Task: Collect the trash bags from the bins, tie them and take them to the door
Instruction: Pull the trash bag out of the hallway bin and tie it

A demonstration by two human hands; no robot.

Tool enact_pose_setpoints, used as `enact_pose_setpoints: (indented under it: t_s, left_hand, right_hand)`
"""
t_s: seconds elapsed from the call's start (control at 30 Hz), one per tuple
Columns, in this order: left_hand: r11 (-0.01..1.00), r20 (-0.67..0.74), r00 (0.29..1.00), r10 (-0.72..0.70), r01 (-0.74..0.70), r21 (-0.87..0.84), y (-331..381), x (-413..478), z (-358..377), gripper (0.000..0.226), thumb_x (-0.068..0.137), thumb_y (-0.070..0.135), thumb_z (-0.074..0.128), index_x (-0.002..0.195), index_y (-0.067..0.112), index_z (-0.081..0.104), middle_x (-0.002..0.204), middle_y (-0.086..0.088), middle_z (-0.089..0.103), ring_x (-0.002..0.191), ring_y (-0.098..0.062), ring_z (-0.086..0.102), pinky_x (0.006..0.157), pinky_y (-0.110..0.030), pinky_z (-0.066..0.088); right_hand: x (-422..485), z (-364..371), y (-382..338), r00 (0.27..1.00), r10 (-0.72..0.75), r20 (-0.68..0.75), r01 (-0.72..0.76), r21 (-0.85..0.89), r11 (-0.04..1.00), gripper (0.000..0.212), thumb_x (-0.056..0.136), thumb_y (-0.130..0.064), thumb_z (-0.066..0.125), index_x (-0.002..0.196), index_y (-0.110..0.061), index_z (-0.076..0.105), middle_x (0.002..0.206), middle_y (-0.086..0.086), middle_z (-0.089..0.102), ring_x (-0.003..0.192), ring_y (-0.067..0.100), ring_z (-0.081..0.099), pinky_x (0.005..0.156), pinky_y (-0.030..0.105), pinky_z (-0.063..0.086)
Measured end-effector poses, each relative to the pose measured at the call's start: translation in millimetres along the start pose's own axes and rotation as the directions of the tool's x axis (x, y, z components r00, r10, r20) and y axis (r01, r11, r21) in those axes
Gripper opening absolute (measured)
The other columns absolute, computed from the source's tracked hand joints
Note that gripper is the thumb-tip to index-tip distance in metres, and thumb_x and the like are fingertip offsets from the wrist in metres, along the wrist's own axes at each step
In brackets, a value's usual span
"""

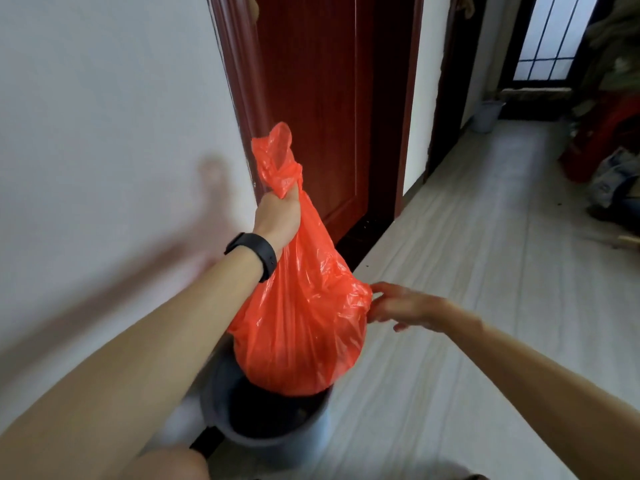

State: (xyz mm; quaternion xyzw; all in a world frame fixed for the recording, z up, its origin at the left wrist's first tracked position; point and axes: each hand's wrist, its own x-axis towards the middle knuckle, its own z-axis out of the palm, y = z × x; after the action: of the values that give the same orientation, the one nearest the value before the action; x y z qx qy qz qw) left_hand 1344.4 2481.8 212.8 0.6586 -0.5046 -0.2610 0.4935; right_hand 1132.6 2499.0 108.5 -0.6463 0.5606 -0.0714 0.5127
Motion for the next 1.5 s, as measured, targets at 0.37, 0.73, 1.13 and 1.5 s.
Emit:
enact_pose_setpoints:
  t_s: [0.37, 0.73, 1.13, 1.5]
  left_hand:
    - [0.991, 0.205, 0.970, 0.132, -0.135, 0.001, 81, -4, 80, 0.049, 0.100, 0.048, 0.037, 0.093, 0.007, 0.064, 0.077, -0.005, 0.060, 0.077, -0.027, 0.061, 0.071, -0.033, 0.044]
    - [0.998, 0.490, 0.870, -0.058, 0.052, 0.025, -6, -11, 194, 0.048, 0.099, 0.052, 0.038, 0.075, 0.016, 0.058, 0.067, -0.002, 0.053, 0.068, -0.022, 0.051, 0.067, -0.032, 0.039]
    - [0.763, 0.623, 0.702, -0.345, 0.596, -0.250, -147, 8, 223, 0.032, 0.077, -0.009, 0.069, 0.104, 0.008, 0.068, 0.096, -0.016, 0.072, 0.082, -0.027, 0.070, 0.069, -0.033, 0.053]
    - [0.805, 0.797, 0.574, -0.189, 0.555, -0.209, -79, -13, 232, 0.035, 0.082, 0.007, 0.074, 0.115, 0.013, 0.064, 0.088, -0.004, 0.072, 0.075, -0.014, 0.068, 0.071, -0.028, 0.052]
  right_hand:
    - [-71, -62, -37, 0.894, -0.283, -0.348, 0.334, 0.095, 0.938, 0.114, 0.061, -0.070, 0.080, 0.153, -0.040, 0.019, 0.145, -0.009, 0.044, 0.128, 0.016, 0.051, 0.107, 0.042, 0.045]
    - [8, -68, 78, 0.781, 0.012, -0.624, 0.066, 0.101, 0.993, 0.021, 0.093, -0.033, 0.054, 0.092, -0.018, 0.068, 0.078, 0.005, 0.071, 0.072, 0.021, 0.064, 0.067, 0.036, 0.051]
    - [61, -30, 220, 0.578, 0.505, -0.641, -0.059, 0.584, 0.810, 0.019, 0.088, -0.012, 0.050, 0.099, -0.018, 0.066, 0.091, 0.012, 0.072, 0.073, 0.024, 0.064, 0.074, 0.043, 0.055]
    - [60, -8, 161, 0.694, 0.043, -0.719, -0.201, -0.135, 0.970, 0.131, 0.064, -0.079, 0.066, 0.156, -0.027, -0.012, 0.162, 0.003, 0.024, 0.148, 0.025, 0.023, 0.120, 0.048, 0.022]
